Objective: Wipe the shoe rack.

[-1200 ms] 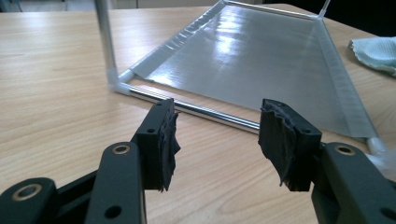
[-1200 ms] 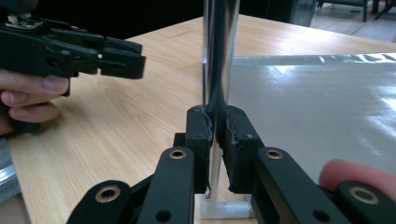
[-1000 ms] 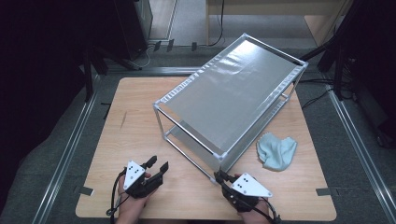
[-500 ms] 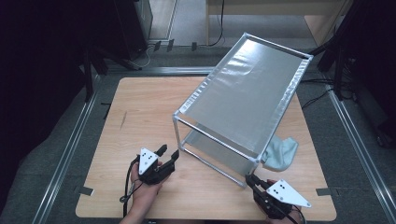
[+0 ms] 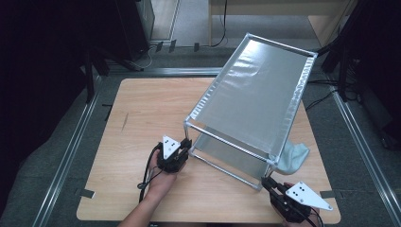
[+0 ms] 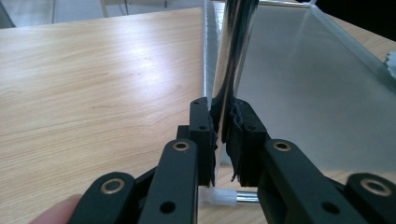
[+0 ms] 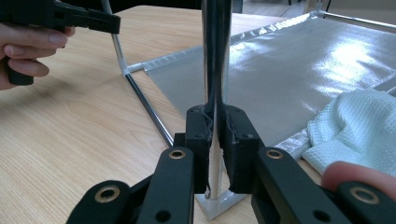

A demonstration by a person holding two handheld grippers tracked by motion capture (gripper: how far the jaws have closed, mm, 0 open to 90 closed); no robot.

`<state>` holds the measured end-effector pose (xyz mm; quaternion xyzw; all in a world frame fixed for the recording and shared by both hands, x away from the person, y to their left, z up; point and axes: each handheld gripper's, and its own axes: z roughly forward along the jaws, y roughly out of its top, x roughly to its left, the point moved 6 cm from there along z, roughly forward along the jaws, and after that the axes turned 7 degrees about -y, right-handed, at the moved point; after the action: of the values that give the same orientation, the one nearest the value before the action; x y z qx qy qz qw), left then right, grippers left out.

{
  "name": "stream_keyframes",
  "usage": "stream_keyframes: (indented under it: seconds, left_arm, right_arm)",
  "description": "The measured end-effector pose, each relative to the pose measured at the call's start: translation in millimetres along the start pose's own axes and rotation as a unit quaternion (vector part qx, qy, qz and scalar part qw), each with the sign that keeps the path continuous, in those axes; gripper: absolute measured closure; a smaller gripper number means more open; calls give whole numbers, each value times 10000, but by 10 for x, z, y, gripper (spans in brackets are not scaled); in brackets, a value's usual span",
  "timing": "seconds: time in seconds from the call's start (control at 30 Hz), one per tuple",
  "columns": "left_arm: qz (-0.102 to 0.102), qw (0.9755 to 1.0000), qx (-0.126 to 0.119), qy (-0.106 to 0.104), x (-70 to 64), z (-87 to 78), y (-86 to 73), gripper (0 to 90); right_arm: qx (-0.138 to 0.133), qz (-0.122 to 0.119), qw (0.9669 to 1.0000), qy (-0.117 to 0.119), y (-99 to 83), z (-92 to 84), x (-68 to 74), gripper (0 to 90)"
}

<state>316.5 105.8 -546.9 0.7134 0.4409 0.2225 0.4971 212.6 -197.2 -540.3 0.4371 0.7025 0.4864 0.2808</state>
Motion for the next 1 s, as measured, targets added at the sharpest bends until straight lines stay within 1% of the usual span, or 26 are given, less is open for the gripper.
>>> stream_keyframes:
  seconds: [0.1, 0.23, 0.4, 0.47, 0.53, 0.57, 0.6, 0.63, 0.73, 0.77, 0.8, 0.87, 0.93, 1.0]
  left_arm:
    - [86, 10000, 8, -49, -8, -76, -39, 815]
    - [116, 9998, -7, -133, -21, -253, -130, 816]
    - [91, 9997, -69, -222, -72, -504, -271, 816]
    - [64, 9997, -62, -227, -92, -600, -319, 816]
    - [9, 9997, -51, -249, -109, -691, -364, 815]
    - [9, 9997, -51, -249, -109, -691, -364, 814]
    - [-10, 9997, -68, -241, -134, -778, -409, 813]
    - [-27, 9996, -84, -256, -151, -816, -434, 814]
    - [22, 9993, -184, -320, -190, -901, -496, 813]
    - [22, 9993, -184, -320, -190, -901, -496, 814]
    - [40, 9989, -257, -382, -214, -937, -529, 814]
    - [34, 9985, -290, -461, -236, -970, -554, 814]
    - [60, 9983, -295, -494, -265, -1010, -571, 814]
    - [113, 9979, -294, -561, -301, -1056, -596, 813]
  right_arm:
    - [36, 13, 10000, -11, 5, -4, -15, 820]
    - [42, 76, 9999, -57, 23, 29, -37, 818]
    - [52, 209, 9996, -209, 58, 113, -65, 813]
    - [69, 256, 9994, -225, 73, 149, -64, 812]
    - [88, 246, 9994, -244, 93, 188, -60, 811]
    - [88, 246, 9994, -244, 93, 188, -60, 811]
    - [122, 272, 9992, -267, 111, 224, -47, 811]
    - [131, 267, 9991, -293, 120, 244, -41, 811]
    - [134, 281, 9989, -360, 147, 305, -45, 811]
    - [133, 286, 9988, -378, 155, 325, -48, 811]
    - [130, 283, 9986, -418, 165, 347, -53, 812]
    - [129, 253, 9985, -474, 178, 378, -61, 813]
    - [112, 235, 9984, -499, 195, 418, -71, 813]
    - [103, 275, 9983, -512, 210, 461, -78, 813]
